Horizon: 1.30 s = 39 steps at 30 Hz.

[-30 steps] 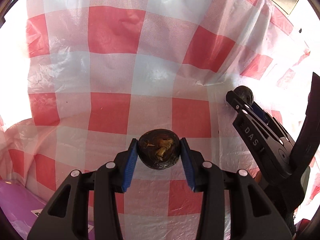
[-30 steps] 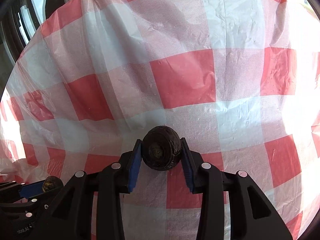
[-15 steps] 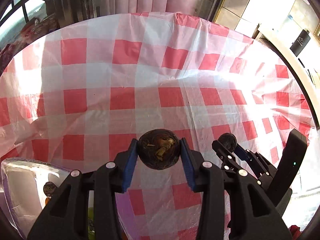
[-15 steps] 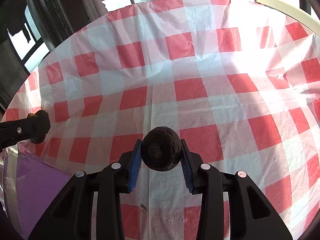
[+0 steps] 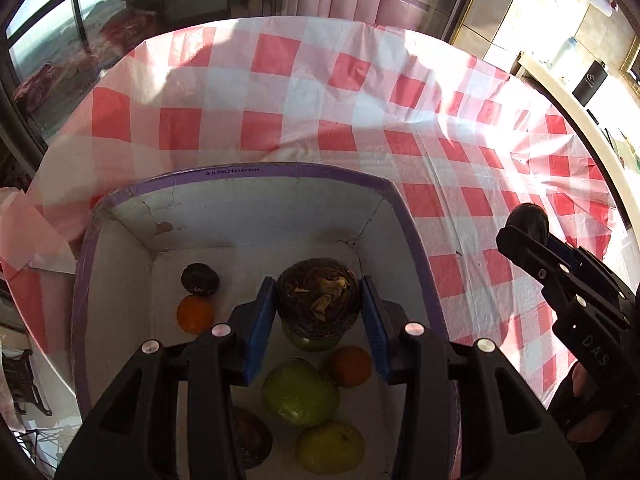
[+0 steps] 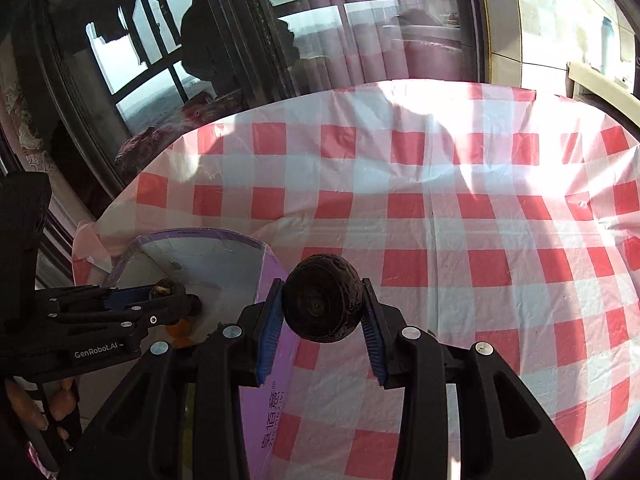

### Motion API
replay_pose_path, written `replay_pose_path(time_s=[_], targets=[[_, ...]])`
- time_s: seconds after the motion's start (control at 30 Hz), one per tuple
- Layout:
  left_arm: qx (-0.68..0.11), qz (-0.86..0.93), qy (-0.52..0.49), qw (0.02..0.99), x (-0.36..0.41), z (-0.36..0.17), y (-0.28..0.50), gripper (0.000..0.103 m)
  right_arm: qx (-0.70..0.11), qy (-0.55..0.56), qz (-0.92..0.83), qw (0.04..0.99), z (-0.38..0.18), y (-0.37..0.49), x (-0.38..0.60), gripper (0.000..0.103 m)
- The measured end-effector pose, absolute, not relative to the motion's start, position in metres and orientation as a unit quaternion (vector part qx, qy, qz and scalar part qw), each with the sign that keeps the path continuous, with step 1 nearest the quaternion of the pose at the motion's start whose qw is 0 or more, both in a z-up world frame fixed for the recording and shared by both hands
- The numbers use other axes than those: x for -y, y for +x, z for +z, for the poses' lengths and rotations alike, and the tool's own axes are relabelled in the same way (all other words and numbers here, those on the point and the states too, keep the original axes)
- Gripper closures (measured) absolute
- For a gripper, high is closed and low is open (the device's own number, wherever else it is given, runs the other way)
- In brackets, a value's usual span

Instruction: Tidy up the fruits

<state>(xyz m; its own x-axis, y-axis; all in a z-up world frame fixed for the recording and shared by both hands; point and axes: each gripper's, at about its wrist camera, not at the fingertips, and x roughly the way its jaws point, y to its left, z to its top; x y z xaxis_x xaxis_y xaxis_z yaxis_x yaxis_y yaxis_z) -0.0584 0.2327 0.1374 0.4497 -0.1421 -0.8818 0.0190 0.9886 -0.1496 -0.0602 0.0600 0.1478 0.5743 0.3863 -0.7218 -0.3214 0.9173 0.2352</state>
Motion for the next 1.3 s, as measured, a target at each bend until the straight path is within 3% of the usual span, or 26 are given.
replay_pose_path(time_s=[0.27, 0.63, 0.97, 1.13, 1.23, 1.3], targets=[[-0.553, -0.022, -0.064, 0.830, -0.285, 0.111, -0.112, 0.061, -0.451, -0.050, 0.328, 0.828, 0.150, -0.105, -0.128, 0.066], [-0.637, -0.150, 0.031, 0.755, -0.274, 0.067, -0.171, 0.061, -0.555, -0.236, 0.358, 0.713, 0.086, -0.142, -0.190, 0.066], [-0.656, -0.162, 0.068, 0.734, -0.259, 0.042, -0.184, 0.060, -0.571, -0.262, 0.341, 0.699, 0.076, -0.148, -0.195, 0.065], [-0.652, -0.157, 0.066, 0.739, -0.264, 0.042, -0.184, 0.045, -0.570, -0.263, 0.333, 0.704, 0.079, -0.142, -0.198, 0.063], [-0.638, -0.149, 0.066, 0.753, -0.269, 0.049, -0.183, 0.028, -0.562, -0.265, 0.331, 0.710, 0.083, -0.143, -0.200, 0.054], [-0.619, -0.138, 0.073, 0.770, -0.272, 0.060, -0.183, 0.022, -0.552, -0.266, 0.323, 0.721, 0.088, -0.142, -0.198, 0.038]])
